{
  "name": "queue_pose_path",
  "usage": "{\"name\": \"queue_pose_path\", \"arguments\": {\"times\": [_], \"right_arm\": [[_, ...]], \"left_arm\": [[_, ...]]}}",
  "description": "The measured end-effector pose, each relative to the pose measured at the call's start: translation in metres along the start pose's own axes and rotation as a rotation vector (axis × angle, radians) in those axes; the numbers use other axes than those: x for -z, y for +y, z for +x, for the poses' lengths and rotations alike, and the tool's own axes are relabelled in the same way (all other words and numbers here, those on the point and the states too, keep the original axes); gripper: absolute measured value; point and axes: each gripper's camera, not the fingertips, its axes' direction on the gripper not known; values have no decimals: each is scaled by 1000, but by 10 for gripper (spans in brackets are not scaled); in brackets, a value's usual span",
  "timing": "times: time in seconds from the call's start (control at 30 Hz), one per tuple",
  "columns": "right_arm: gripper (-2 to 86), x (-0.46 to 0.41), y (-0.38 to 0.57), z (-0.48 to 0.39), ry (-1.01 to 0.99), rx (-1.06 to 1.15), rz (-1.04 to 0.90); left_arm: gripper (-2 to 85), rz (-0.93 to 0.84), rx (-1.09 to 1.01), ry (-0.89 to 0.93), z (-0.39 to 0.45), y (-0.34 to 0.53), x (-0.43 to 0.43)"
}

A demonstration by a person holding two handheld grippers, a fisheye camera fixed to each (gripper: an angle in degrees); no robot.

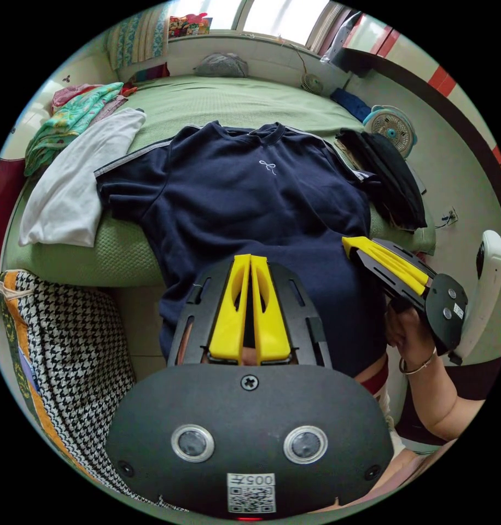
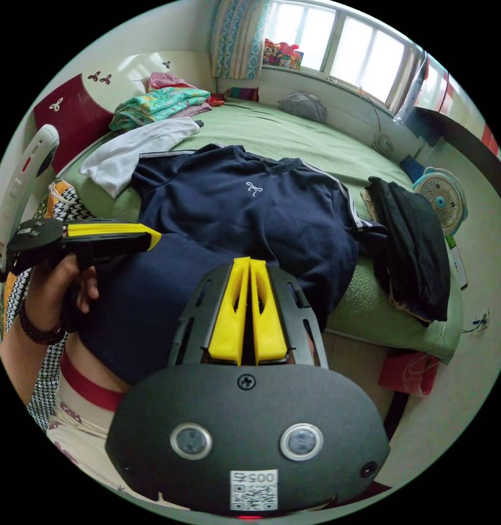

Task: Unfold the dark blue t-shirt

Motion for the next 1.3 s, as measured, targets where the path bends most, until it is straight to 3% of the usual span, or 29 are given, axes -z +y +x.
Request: {"name": "queue_pose_path", "arguments": {"times": [0.8, 1.07, 1.3], "right_arm": [[-10, 7, -17, 46, -115, -54, 6], [-10, 7, -27, 68, -189, -75, 21], [-10, 0, -43, 77, -223, 9, 23]], "left_arm": [[-6, 3, 29, 61, -12, -9, 0], [-6, -14, -12, -12, -1, -19, -1], [-5, -11, -21, 86, -7, -33, 5]]}}
